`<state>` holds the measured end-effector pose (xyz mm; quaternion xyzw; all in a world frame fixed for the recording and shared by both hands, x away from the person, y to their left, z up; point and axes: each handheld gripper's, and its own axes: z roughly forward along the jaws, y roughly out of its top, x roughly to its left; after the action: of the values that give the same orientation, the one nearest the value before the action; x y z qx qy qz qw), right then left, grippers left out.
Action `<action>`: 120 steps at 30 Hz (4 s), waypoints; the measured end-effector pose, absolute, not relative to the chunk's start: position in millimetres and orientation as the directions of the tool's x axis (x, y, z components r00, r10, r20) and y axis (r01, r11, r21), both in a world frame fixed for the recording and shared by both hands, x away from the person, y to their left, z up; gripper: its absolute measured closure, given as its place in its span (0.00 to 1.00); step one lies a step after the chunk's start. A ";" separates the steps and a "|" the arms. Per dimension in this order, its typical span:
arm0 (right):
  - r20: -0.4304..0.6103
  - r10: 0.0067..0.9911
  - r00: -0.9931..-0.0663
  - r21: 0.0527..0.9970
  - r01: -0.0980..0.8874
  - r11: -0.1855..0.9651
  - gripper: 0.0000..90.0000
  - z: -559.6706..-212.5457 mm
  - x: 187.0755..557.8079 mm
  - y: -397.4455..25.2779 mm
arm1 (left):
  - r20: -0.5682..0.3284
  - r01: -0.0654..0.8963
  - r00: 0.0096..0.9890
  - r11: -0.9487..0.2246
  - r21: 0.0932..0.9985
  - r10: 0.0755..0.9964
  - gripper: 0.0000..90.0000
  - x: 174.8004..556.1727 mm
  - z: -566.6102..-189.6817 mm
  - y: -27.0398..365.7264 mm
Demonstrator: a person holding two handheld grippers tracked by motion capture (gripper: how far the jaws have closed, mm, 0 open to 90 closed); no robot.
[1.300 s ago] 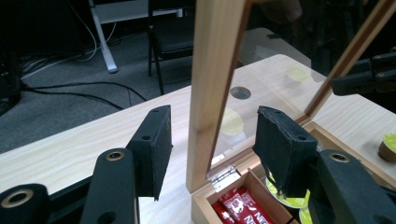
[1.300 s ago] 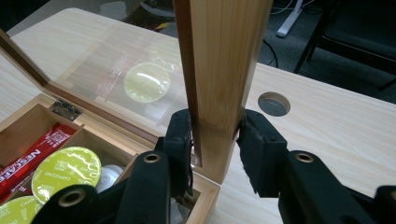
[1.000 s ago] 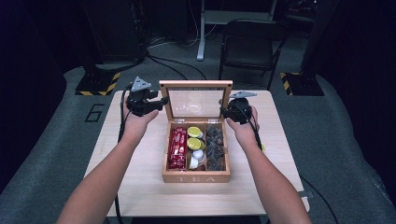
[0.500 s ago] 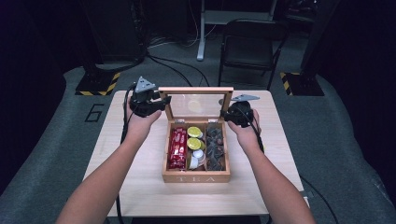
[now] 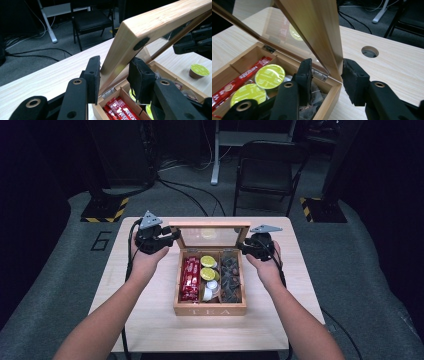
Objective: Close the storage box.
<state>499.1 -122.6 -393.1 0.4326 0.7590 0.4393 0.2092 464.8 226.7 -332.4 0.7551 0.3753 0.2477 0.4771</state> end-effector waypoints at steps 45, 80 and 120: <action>-0.025 0.758 -0.652 0.905 0.308 0.294 0.52 -383.4 391.7 -134.3 | 0.023 0.324 0.665 -0.316 0.892 0.746 0.66 399.1 -384.0 236.7; -0.061 0.744 -0.665 0.902 0.283 0.327 0.51 -412.3 356.7 -135.0 | 0.022 0.305 0.714 -0.338 0.890 0.700 0.56 355.8 -413.5 239.6; -0.043 0.728 -0.684 0.851 0.357 0.386 0.51 -453.0 336.6 -134.7 | -0.049 0.380 0.707 -0.321 0.868 0.705 0.56 342.0 -467.7 239.2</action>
<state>336.6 -134.7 -453.0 0.3368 0.8052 0.4402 0.2106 342.0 239.2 -467.7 0.7941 0.3416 0.1723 0.4722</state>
